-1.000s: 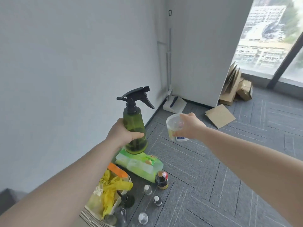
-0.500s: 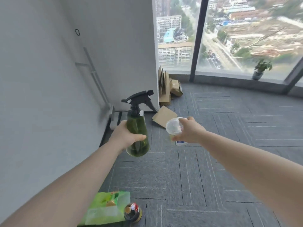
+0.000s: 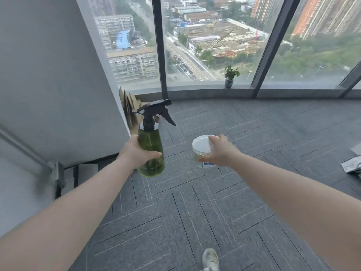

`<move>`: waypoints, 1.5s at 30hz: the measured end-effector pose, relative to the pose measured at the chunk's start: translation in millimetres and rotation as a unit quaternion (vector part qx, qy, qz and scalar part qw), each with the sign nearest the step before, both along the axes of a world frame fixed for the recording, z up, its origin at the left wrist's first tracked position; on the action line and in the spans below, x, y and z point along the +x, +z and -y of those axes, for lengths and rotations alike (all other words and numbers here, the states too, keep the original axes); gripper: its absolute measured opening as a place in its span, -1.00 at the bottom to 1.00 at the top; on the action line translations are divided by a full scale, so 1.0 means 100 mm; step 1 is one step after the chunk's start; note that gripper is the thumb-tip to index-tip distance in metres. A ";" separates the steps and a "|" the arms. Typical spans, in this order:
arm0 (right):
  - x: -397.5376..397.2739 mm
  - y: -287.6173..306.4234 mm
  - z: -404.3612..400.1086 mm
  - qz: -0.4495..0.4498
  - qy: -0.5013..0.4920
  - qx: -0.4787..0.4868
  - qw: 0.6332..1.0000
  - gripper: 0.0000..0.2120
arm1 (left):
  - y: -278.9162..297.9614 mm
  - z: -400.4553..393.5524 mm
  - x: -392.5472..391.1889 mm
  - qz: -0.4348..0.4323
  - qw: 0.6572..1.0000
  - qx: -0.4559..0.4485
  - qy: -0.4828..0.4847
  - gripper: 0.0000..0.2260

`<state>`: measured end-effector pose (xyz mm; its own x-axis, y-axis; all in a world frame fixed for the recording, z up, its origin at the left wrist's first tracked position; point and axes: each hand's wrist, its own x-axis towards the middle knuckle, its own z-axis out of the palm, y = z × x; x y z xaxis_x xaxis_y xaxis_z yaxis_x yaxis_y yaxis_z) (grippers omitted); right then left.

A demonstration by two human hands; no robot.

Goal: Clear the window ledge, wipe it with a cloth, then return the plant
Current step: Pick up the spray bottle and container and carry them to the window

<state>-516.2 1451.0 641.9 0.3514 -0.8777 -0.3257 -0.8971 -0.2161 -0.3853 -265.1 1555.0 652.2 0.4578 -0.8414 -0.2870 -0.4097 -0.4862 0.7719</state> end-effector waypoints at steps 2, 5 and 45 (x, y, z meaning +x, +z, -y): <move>-0.07 -0.10 0.30 -0.010 -0.014 0.008 1.000 -0.24 | -0.07 0.38 -0.01 -0.002 1.000 0.009 -0.005 -0.36; -0.09 -0.29 0.87 -0.006 -0.028 0.022 0.999 -0.21 | -0.18 0.99 -0.03 0.003 1.000 0.021 -0.012 -0.36; 1.22 -0.87 8.66 -0.007 -0.133 0.052 0.990 -0.25 | -0.62 9.17 1.28 0.027 0.993 0.070 -0.093 -0.36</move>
